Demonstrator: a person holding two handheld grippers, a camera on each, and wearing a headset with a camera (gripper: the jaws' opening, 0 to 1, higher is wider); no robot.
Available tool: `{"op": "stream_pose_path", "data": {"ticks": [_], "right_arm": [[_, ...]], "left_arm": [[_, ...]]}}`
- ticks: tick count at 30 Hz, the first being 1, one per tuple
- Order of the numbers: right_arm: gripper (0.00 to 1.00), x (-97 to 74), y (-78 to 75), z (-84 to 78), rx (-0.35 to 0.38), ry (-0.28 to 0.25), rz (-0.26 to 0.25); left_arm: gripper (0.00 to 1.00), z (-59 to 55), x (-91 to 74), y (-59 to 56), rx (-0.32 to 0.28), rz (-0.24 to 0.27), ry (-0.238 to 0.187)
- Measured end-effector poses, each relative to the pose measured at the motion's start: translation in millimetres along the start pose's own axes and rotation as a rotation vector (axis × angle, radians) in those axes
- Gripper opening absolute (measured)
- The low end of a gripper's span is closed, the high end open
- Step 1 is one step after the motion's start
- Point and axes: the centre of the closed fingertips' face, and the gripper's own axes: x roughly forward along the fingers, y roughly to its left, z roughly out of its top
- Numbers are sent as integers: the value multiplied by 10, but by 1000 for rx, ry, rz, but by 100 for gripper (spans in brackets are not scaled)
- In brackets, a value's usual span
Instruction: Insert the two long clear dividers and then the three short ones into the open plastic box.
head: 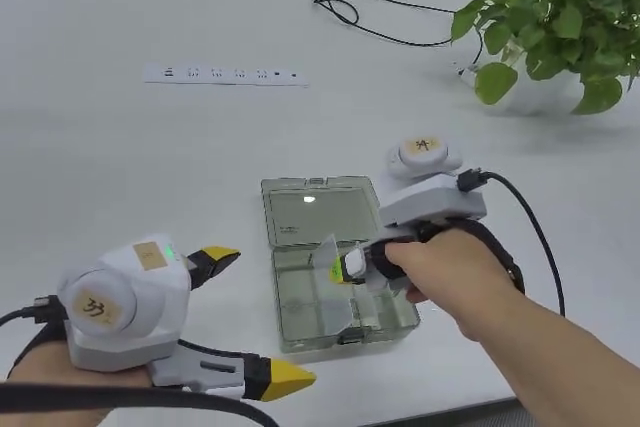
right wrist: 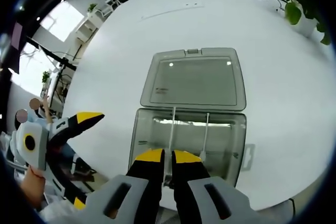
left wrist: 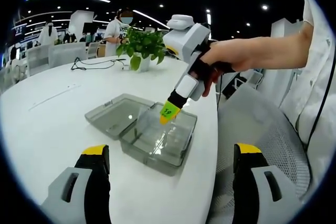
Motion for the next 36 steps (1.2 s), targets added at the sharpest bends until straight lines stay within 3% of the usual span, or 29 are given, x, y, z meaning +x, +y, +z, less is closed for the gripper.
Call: {"op": "stream_pose_path", "data": {"ticks": [7, 17, 36], "right_arm": [[7, -2, 21, 4, -33, 3, -14], [7, 38, 70, 10, -149, 9, -61], [9, 217, 85, -43, -175, -1, 43]], "left_arm": [[100, 2, -5, 16, -4, 4, 1], [100, -23, -6, 14, 2, -2, 11], [100, -90, 18, 17, 12, 1, 36]]}}
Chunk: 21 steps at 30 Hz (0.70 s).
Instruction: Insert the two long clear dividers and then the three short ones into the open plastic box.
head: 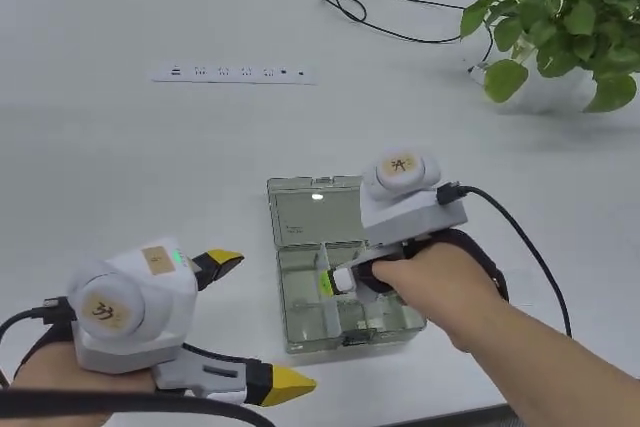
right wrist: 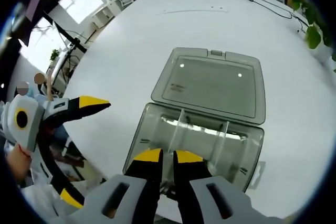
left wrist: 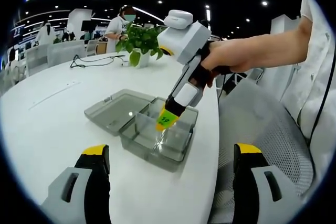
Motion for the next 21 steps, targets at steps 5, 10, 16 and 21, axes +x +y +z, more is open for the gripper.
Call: {"op": "stream_pose_path", "data": {"ticks": [5, 10, 16, 21], "right_arm": [[10, 34, -9, -20, 6, -8, 19], [10, 64, -5, -33, 17, -13, 38], [11, 65, -6, -29, 15, -28, 63], [11, 22, 0, -15, 32, -50, 99]], "left_arm": [[100, -21, -2, 11, -7, 5, 7], [100, -16, -10, 24, -11, 15, 10], [100, 3, -15, 33, -18, 28, 10], [100, 47, -29, 27, -22, 45, 6]]}}
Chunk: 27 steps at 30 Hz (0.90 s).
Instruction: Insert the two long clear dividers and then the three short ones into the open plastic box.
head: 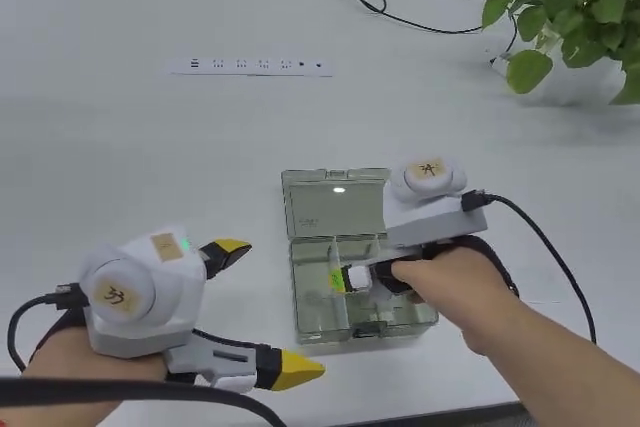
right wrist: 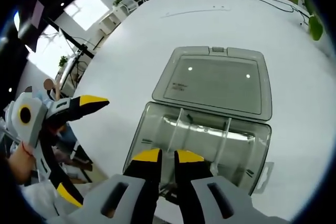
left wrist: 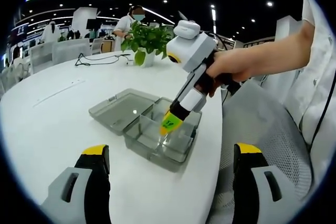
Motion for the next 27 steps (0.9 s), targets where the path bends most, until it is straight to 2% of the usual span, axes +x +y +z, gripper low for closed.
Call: {"op": "stream_pose_path", "data": {"ticks": [6, 14, 17, 18, 23, 27], "right_arm": [[14, -104, 6, 33, -1, -28, 32], [22, -337, 28, 185, -34, -92, 99], [26, -419, 26, 232, -63, -107, 122], [27, -452, 52, 255, -95, -118, 148], [33, -605, 78, 299, -136, -143, 201], [38, -781, 100, 305, -246, -168, 235]], "left_arm": [[100, 7, -33, 12, -11, 26, 4], [100, 72, -89, -2, -23, 72, 3], [100, 90, -98, -11, -28, 85, 0], [100, 97, -102, -17, -31, 89, -2], [100, 102, -127, -25, -43, 111, -7], [100, 108, -158, -28, -51, 133, -13]]}}
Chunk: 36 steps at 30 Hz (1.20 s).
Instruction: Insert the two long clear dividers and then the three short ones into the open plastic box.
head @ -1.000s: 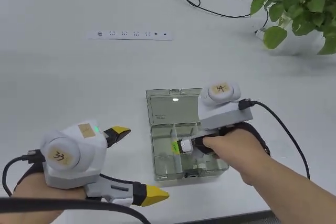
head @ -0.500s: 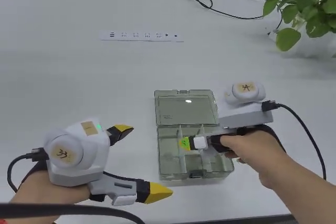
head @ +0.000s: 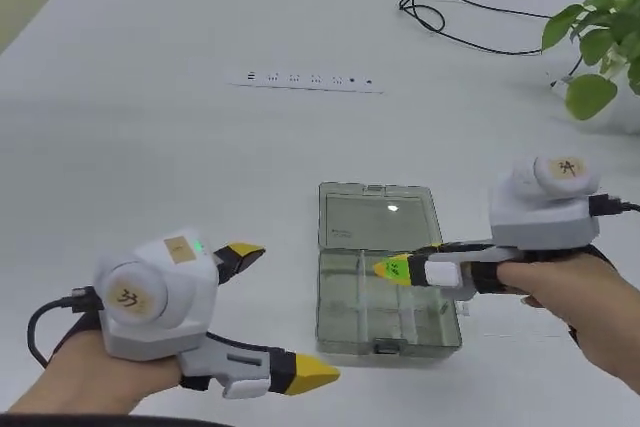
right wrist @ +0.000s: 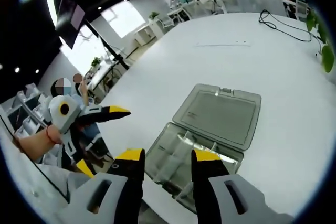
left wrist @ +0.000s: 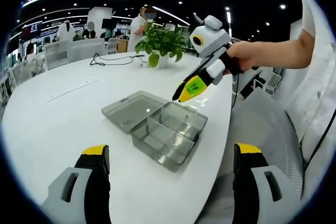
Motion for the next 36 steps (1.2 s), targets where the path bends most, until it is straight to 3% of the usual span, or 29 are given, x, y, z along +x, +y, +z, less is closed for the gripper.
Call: {"op": "stream_pose_path", "data": {"ticks": [1, 6, 13, 21, 26, 30, 34, 36], "right_arm": [[39, -32, 5, 39, -36, -23, 6], [47, -242, -34, -55, -213, 24, 29], [54, -453, -167, -192, -350, 85, 40], [59, -595, -492, -459, -566, 229, 48], [59, -627, -716, -669, -674, 361, 37], [58, -588, -834, -781, -739, 420, 43], [55, -464, -1139, -985, -828, 499, 43], [54, -444, -1180, -1044, -865, 539, 43]], "left_arm": [[100, 2, -5, 2, -2, 4, -1], [100, 12, -38, 6, -4, 20, -4], [100, 1, -52, 7, -1, 20, 1], [100, 15, -41, -1, 1, 21, -1], [100, 3, -33, -8, -1, 16, 3], [100, -7, -29, -8, -5, 13, 4], [100, -19, -21, -11, -7, 10, 9], [100, -18, -21, -11, -6, 10, 9]]}}
